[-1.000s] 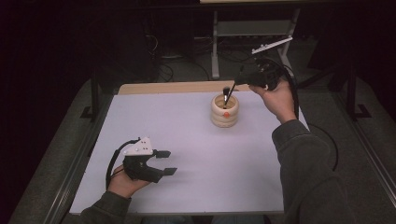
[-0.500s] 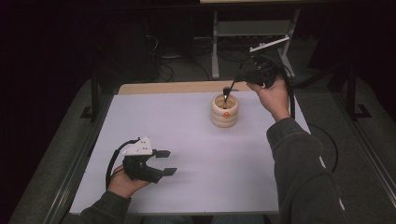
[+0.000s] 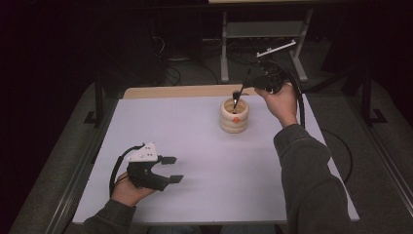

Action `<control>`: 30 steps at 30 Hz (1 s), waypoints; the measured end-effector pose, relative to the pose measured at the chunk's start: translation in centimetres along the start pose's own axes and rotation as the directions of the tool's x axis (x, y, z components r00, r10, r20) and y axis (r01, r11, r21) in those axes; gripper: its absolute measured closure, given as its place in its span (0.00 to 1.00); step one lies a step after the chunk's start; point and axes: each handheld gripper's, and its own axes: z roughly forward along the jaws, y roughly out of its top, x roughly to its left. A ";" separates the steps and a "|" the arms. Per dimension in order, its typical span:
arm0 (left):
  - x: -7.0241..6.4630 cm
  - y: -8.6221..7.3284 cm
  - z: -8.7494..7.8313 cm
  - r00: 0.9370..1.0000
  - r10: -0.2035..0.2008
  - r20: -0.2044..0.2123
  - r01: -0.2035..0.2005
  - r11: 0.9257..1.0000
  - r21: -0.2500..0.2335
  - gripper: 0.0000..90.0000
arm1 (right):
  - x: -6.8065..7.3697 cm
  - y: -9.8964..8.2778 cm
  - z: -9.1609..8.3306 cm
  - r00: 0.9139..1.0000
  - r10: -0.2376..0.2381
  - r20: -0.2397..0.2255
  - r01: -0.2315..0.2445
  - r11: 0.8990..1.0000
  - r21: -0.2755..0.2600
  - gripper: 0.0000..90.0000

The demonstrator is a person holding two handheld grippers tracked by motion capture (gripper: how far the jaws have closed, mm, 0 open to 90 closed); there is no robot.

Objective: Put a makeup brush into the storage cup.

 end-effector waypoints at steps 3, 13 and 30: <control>0.0 0.0 0.0 1.000 -0.001 0.000 0.001 1.000 0.000 0.36 | -0.1 0.0 0.1 1.000 0.004 0.001 -0.004 1.000 0.006 0.95; 0.1 0.0 0.1 1.000 0.007 0.000 -0.007 1.000 0.002 0.36 | -0.5 -0.4 0.8 1.000 0.022 0.021 -0.022 0.999 0.024 0.95; 0.0 0.0 -0.1 1.000 -0.008 0.000 0.008 1.000 -0.001 0.36 | -1.9 -1.6 2.4 0.997 0.067 0.049 -0.070 0.996 0.048 0.95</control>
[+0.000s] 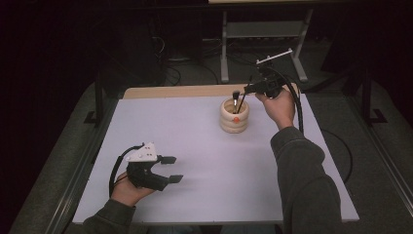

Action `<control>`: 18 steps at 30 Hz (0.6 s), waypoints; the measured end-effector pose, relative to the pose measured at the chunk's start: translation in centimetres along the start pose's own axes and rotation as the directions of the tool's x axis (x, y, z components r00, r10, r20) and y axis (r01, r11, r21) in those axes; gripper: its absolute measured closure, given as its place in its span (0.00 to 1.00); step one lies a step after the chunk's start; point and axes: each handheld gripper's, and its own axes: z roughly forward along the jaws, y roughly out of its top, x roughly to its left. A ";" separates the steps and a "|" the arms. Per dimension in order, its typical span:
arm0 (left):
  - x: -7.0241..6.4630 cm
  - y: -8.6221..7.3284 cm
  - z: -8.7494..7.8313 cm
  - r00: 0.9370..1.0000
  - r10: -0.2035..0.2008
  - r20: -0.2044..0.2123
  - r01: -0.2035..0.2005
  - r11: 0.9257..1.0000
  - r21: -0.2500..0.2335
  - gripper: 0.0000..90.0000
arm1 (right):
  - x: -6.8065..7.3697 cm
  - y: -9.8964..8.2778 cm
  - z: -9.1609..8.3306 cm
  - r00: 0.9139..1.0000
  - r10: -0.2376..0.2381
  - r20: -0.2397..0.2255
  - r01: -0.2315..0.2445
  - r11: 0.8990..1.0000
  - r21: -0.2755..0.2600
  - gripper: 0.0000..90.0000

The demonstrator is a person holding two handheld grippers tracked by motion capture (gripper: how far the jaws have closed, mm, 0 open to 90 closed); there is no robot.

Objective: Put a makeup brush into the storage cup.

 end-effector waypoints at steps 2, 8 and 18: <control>0.0 0.0 -0.1 1.000 0.004 -0.001 -0.004 1.000 -0.003 0.36 | -0.1 -0.1 0.3 1.000 -0.002 0.007 0.002 1.000 0.014 0.95; 0.1 0.1 -0.2 1.000 0.011 -0.001 -0.011 1.000 0.004 0.36 | -0.6 -0.5 0.8 1.000 0.022 0.011 -0.022 1.000 0.014 0.95; 0.2 0.1 -0.1 1.000 0.021 -0.003 -0.021 1.000 0.002 0.35 | -1.1 -0.9 1.8 0.999 0.045 -0.006 -0.045 0.999 0.012 0.95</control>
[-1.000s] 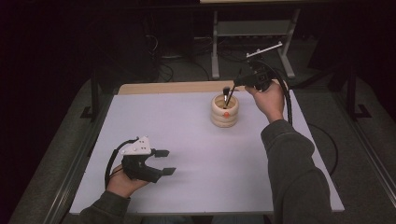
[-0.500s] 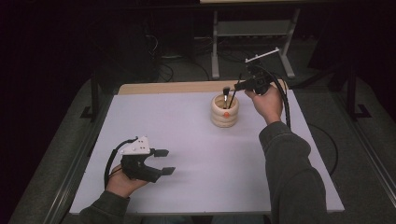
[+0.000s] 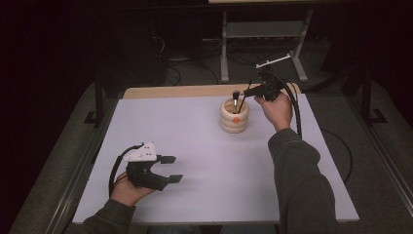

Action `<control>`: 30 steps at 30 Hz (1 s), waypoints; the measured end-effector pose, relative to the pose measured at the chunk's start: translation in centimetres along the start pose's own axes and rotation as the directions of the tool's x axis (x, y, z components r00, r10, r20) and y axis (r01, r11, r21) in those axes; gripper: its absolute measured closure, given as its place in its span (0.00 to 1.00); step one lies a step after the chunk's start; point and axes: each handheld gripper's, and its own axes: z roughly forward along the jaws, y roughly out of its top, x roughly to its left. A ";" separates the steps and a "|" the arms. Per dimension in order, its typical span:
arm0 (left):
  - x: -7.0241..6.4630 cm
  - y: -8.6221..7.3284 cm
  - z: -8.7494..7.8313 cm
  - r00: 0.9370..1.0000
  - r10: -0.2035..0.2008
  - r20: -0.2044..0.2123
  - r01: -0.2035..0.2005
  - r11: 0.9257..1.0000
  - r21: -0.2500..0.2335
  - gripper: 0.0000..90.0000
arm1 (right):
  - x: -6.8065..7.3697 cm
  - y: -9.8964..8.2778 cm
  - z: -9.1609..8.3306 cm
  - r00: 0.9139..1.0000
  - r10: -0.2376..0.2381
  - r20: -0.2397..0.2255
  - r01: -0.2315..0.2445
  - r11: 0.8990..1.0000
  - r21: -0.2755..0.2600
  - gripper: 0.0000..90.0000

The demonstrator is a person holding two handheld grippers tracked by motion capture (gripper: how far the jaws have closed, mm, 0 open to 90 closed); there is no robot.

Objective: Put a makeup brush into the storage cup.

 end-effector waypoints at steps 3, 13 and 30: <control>0.0 0.0 0.0 1.000 0.000 -0.003 0.000 1.000 0.001 0.35 | 0.1 0.0 0.2 1.000 -0.006 0.000 0.006 1.000 -0.003 0.95; -0.1 0.0 -0.2 1.000 -0.023 -0.013 0.023 1.000 -0.009 0.34 | -0.1 -0.2 1.1 0.999 0.043 0.000 -0.043 0.999 0.013 0.81; 0.2 -0.1 -0.5 0.998 -0.050 -0.040 0.049 0.998 -0.031 0.33 | -1.0 -2.7 -1.2 0.998 0.053 -0.026 -0.055 0.996 -0.073 0.65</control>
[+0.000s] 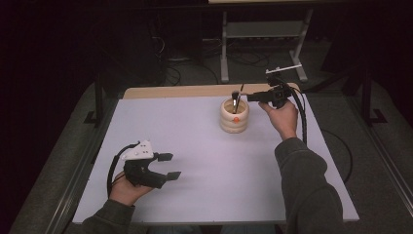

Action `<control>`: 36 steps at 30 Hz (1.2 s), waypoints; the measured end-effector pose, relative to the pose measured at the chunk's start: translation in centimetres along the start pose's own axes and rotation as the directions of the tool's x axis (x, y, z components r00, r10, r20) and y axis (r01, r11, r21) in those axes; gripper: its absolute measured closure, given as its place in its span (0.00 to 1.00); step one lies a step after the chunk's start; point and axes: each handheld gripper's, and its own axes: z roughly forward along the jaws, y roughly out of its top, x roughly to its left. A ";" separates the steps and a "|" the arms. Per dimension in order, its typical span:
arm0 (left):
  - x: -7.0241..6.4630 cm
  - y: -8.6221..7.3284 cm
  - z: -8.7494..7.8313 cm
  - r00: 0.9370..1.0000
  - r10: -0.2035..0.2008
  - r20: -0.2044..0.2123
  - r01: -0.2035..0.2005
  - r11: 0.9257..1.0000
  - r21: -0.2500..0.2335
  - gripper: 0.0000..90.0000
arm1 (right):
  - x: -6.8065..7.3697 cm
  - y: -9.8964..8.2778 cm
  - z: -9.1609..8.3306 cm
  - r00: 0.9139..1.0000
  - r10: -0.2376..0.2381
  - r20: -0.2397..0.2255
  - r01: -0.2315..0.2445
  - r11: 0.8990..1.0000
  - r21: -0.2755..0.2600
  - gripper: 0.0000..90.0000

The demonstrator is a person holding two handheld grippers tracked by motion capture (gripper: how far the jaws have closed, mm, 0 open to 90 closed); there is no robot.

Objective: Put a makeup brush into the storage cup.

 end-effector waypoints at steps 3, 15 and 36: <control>0.0 0.0 0.0 1.000 0.004 -0.004 -0.004 1.000 0.006 0.33 | 0.3 -0.5 -0.1 1.000 -0.010 -0.008 0.010 1.000 -0.005 0.64; 0.0 0.0 0.0 1.000 -0.006 -0.013 0.006 1.000 -0.002 0.32 | 0.5 -1.8 -1.4 0.999 -0.039 -0.036 0.038 0.998 -0.041 0.58; 0.1 -0.1 0.0 0.999 0.001 -0.044 -0.001 1.000 0.009 0.31 | 0.3 -4.4 -3.4 0.996 -0.046 -0.079 0.038 0.994 -0.104 0.48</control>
